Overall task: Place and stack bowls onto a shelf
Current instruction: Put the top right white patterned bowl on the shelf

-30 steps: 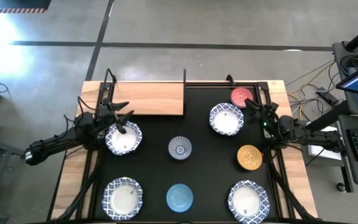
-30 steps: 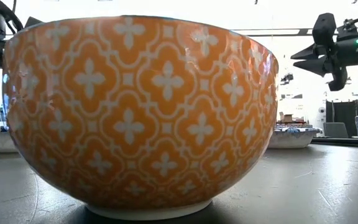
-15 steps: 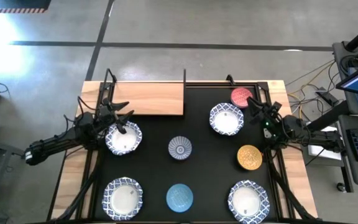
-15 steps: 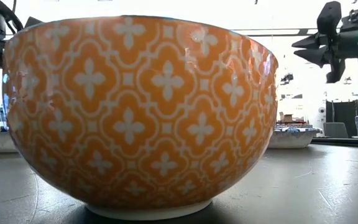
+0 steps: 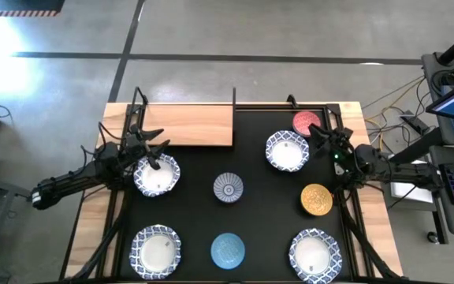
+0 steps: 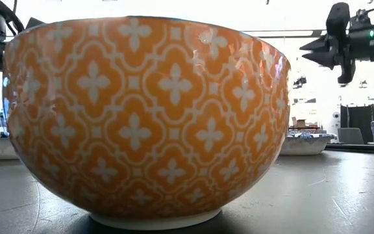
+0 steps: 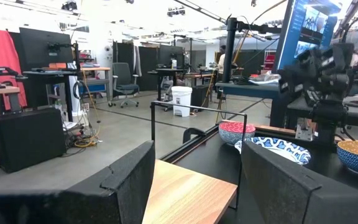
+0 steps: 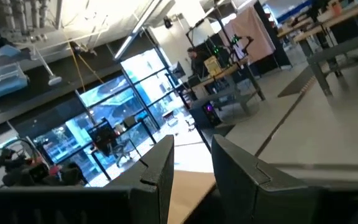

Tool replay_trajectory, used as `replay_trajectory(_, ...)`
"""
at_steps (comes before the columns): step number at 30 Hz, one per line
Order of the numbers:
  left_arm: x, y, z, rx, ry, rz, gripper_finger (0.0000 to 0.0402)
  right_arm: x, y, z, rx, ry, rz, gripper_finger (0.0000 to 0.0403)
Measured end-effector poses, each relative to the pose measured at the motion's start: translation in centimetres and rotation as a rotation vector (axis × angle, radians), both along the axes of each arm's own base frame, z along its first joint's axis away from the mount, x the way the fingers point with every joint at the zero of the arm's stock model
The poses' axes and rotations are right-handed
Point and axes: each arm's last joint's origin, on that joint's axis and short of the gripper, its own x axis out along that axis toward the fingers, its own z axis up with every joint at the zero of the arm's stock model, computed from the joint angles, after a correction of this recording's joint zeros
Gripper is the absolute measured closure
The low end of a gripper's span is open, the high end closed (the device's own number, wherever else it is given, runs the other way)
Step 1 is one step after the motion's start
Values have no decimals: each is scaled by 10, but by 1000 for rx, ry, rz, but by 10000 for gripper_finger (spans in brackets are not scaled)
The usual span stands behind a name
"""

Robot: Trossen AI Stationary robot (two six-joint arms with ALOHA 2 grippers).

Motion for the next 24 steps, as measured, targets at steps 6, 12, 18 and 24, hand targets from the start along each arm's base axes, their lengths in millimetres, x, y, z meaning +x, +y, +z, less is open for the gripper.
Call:
replay_trajectory(6,0,0,0,0,0,0,177,9,-1,32,-35,270,-17,305)
replay_trajectory(12,0,0,0,0,0,0,177,12,-1,46,215,554,8,305)
replay_trajectory(18,0,0,0,0,0,0,177,26,3,43,445,729,156,305)
replay_trajectory(24,0,0,0,0,0,0,177,50,6,33,580,838,353,305)
